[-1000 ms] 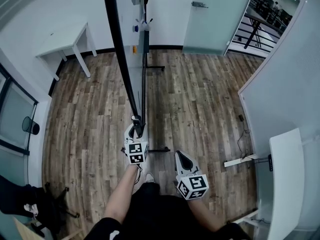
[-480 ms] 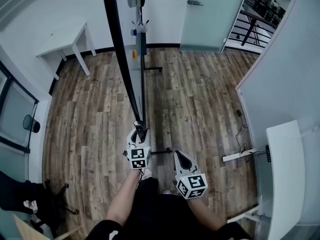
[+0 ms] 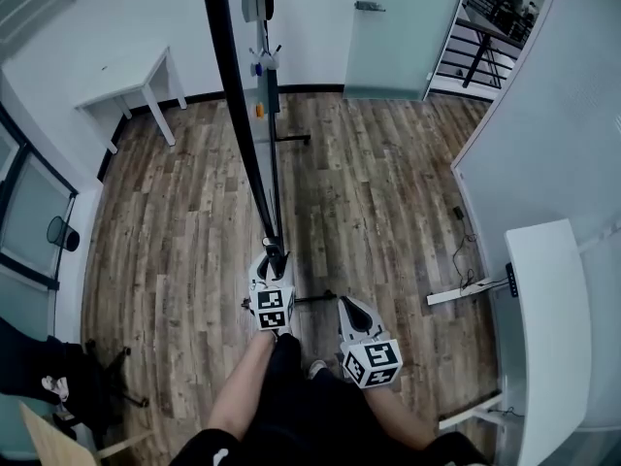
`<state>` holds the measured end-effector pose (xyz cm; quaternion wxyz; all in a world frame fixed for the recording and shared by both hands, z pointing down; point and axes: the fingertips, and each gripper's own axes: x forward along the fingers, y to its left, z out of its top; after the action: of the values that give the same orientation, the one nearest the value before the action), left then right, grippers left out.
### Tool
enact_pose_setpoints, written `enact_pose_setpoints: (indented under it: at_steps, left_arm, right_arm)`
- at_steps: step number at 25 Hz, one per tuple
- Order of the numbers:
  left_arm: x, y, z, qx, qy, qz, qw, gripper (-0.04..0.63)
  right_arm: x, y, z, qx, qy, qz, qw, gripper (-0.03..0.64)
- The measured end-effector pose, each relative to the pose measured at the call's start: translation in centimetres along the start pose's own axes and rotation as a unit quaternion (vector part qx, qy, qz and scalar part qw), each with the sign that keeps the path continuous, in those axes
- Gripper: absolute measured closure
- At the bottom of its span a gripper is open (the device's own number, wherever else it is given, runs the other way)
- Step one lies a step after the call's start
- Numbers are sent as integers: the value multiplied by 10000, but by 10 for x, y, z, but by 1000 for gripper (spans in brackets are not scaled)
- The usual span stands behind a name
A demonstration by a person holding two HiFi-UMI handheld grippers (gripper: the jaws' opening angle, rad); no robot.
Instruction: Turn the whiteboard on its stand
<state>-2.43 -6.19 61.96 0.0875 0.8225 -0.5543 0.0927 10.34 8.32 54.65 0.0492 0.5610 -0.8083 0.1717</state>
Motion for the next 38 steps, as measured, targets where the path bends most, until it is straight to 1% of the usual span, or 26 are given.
enact_pose_setpoints:
  at_steps: [7,13,24,30,38]
  left_arm:
    - [-28,-26,-9,30,54,-31,10000,399]
    - [-49,-43,-18,61,131,-211,9997,400]
    - [-84,-70,-30,122,163,-314,9993,400]
    - [-105,-83,-37,164,176,-432,9988,402]
    - [-126,-96,-43,153,225,-480,9985,402]
  right_arm:
    - [-35,-5,-16,41,92,17,9999,603]
    - [-55,-3,-21,105,99,-68,9999,603]
    - [-84,7,-22,150,5,-309,9994,603]
    - [-98,17,-27,137,-19,-406,9991,603]
    - [-114,16,-30,172,-62,-565,9982,603]
